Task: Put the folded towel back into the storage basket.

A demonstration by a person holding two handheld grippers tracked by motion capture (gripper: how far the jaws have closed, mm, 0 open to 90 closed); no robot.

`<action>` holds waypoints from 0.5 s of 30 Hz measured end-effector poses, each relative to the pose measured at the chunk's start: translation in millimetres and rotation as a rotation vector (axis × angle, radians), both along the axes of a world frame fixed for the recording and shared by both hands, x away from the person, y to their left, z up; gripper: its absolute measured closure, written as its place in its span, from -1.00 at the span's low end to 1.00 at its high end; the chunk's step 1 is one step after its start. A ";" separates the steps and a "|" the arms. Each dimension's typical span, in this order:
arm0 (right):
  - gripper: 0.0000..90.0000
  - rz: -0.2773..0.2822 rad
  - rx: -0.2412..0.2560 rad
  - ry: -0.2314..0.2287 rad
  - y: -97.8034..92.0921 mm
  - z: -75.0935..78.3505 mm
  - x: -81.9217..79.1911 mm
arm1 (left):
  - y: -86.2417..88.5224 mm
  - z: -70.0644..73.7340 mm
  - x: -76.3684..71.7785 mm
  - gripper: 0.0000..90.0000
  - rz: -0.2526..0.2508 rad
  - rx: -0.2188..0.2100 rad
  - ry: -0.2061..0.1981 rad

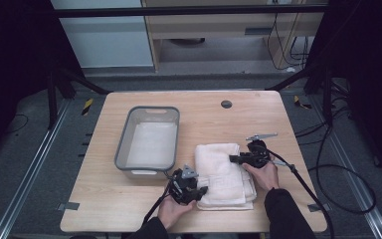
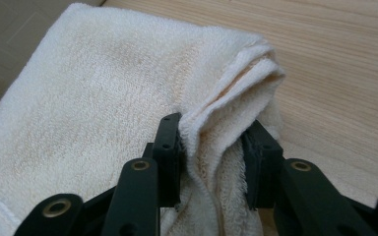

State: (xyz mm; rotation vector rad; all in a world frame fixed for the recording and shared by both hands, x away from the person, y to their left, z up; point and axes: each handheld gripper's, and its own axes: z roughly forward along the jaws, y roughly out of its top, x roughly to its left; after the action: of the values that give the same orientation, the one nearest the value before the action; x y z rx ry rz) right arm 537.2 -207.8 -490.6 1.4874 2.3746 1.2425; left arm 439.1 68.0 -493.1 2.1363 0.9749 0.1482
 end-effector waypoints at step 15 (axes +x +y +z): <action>0.49 0.005 0.006 -0.061 -0.6 21.9 -10.0 | 7.2 6.3 -4.6 0.68 -0.008 -0.067 -0.007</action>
State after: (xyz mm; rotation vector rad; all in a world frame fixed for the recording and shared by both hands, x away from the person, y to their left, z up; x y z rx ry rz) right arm 527.3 -208.4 -468.7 1.4254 2.3397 1.2781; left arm 434.5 75.1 -486.8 2.0765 0.9540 0.1177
